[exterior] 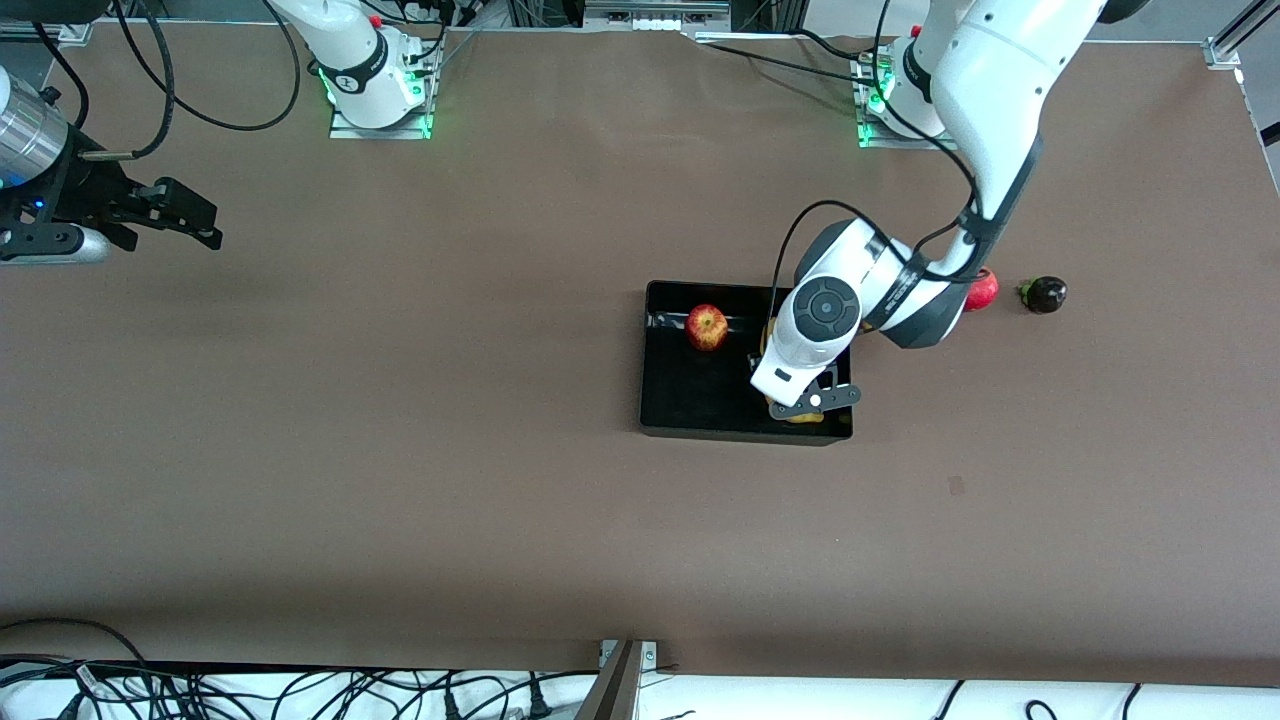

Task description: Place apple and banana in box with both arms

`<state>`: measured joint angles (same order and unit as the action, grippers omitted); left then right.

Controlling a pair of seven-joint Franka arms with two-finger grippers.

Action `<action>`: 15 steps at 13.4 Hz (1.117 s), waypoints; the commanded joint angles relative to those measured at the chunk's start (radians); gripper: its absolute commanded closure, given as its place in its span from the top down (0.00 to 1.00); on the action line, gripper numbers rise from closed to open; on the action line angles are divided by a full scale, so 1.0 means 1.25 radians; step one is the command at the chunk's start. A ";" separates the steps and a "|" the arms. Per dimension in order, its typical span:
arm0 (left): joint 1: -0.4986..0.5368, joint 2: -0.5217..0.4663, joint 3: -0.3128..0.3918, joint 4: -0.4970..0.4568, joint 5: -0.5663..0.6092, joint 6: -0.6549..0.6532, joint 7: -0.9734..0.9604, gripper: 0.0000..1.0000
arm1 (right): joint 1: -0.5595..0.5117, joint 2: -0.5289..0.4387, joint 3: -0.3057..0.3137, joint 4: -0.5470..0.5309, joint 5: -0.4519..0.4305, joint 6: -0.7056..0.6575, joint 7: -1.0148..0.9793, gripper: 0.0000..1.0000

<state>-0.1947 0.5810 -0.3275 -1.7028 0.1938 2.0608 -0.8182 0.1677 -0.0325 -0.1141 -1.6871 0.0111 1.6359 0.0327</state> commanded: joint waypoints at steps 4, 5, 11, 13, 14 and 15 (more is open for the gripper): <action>0.049 -0.182 0.043 0.102 -0.103 -0.350 0.320 1.00 | -0.014 0.005 0.010 0.015 -0.010 -0.014 -0.003 1.00; 0.061 -0.210 0.063 0.124 -0.111 -0.400 0.375 1.00 | -0.014 0.005 0.010 0.015 -0.010 -0.014 -0.003 1.00; 0.077 -0.399 0.269 0.156 -0.169 -0.575 0.696 1.00 | -0.014 0.005 0.010 0.015 -0.010 -0.014 -0.002 1.00; 0.076 -0.444 0.295 0.153 -0.160 -0.585 0.726 1.00 | -0.014 0.005 0.010 0.015 -0.010 -0.014 -0.003 1.00; 0.077 -0.461 0.305 0.155 -0.158 -0.585 0.739 1.00 | -0.015 0.005 0.010 0.015 -0.010 -0.014 -0.003 1.00; 0.077 -0.482 0.320 0.155 -0.154 -0.583 0.756 1.00 | -0.015 0.006 0.010 0.013 -0.010 -0.014 -0.003 1.00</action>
<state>-0.0886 0.0290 0.0452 -1.4945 0.0043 1.3350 0.0788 0.1652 -0.0315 -0.1141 -1.6865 0.0111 1.6350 0.0328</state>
